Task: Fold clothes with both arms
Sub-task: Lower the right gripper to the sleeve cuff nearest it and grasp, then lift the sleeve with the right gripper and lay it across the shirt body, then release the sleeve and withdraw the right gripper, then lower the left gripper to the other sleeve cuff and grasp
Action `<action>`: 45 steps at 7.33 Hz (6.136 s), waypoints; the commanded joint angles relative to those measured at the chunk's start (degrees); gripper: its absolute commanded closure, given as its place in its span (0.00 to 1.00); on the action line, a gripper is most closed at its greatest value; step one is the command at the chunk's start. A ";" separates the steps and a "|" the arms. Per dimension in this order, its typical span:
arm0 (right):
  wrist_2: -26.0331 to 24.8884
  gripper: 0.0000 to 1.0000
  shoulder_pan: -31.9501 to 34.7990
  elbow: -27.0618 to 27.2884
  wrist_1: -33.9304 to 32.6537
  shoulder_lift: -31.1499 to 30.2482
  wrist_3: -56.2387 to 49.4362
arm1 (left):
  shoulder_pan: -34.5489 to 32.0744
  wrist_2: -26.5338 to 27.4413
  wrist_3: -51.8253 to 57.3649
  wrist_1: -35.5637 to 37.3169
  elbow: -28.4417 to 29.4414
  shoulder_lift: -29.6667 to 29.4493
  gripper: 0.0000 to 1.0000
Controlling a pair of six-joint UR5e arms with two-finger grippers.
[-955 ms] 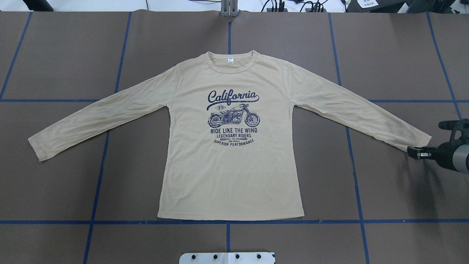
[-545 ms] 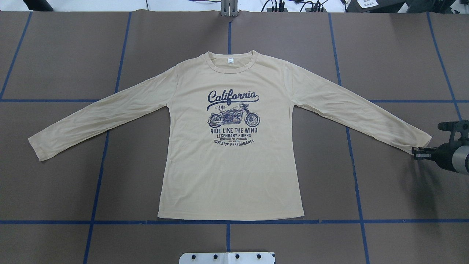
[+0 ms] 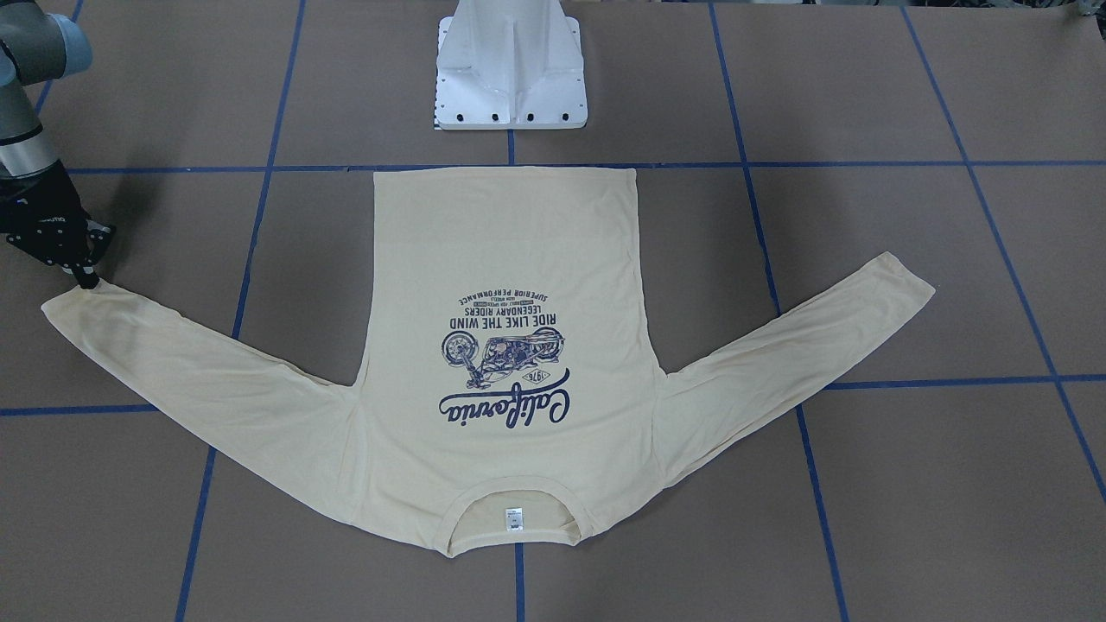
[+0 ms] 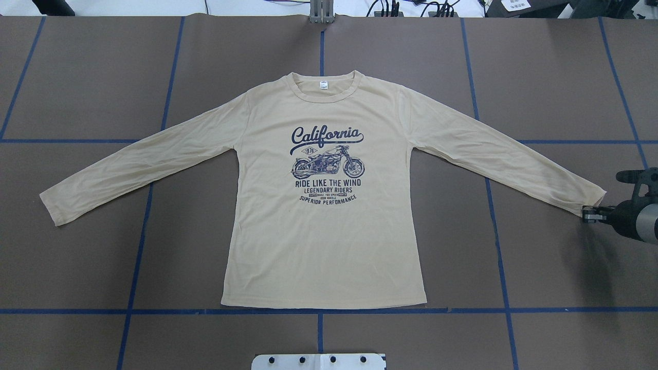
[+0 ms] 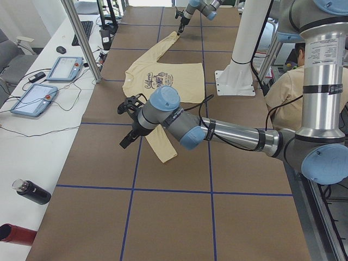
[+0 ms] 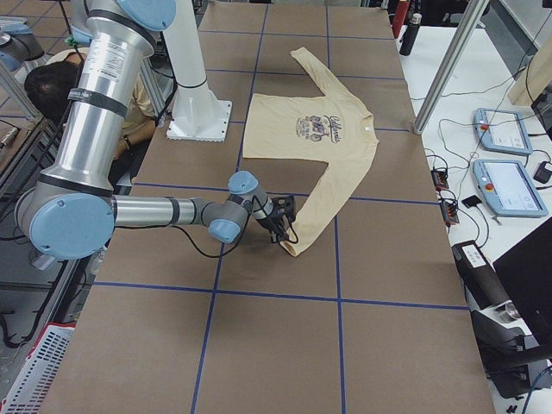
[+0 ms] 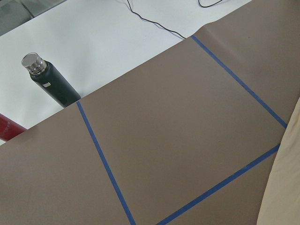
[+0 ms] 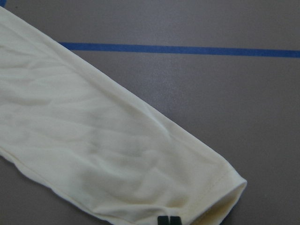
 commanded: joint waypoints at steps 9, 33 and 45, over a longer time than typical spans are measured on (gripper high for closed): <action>-1.96 1.00 1.49 4.18 -43.84 54.53 5.44 | 0.00 0.09 -0.09 0.09 0.09 0.09 0.00; 27.94 0.00 23.12 15.23 -57.88 28.79 -33.41 | 24.24 11.04 -18.63 -31.20 14.94 4.21 0.00; 34.04 0.00 40.39 13.83 -44.02 2.96 -53.23 | 39.72 23.47 -43.42 -32.87 19.60 4.66 0.31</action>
